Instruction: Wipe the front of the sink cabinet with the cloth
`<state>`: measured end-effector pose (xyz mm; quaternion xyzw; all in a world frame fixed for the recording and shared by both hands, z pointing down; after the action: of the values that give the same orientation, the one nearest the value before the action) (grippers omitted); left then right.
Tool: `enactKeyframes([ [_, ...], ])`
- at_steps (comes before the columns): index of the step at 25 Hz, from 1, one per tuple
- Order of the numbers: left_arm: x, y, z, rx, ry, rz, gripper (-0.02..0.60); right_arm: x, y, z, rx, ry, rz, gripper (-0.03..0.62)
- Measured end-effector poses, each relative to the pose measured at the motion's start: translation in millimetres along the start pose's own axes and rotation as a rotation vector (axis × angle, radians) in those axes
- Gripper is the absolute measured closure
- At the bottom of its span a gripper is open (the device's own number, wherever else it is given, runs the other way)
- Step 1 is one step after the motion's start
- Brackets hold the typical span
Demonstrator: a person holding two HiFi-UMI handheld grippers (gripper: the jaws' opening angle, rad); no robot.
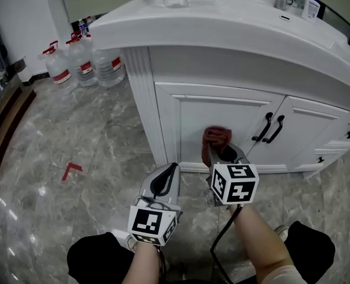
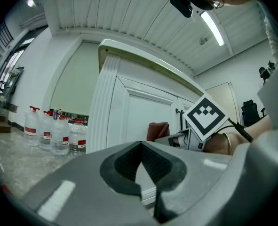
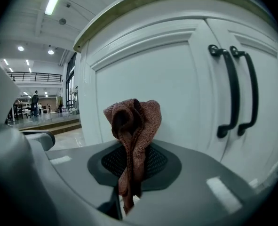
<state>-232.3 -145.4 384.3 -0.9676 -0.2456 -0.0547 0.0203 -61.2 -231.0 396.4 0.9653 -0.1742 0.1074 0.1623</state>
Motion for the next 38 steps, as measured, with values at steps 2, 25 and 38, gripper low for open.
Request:
enactKeyframes([
  [2, 7.5, 5.6, 0.0, -0.003, 0.003, -0.017, 0.581, 14.6, -6.8, 0.3, 0.002, 0.003, -0.029, 0.510],
  [25, -17.2, -5.3, -24.6, -0.065, 0.005, 0.044, 0.581, -30.8, 17.6, -41.0, -0.046, 0.012, 0.092, 0.511],
  [38, -67.8, -39.6, -37.6, -0.086, -0.059, 0.170, 0.581, -83.6, 73.8, -79.1, -0.117, 0.017, 0.143, 0.511],
])
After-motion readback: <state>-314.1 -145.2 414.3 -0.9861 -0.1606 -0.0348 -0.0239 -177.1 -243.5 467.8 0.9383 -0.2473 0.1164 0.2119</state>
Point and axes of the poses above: the fingertips, and each gripper's own axes: y forward along the fingers, x to its right, z out of its top, the point moved 8 cm from there along -y, backward along the fingers, and after that the axes turned 9 degrees about y, right-handed, at the moved point
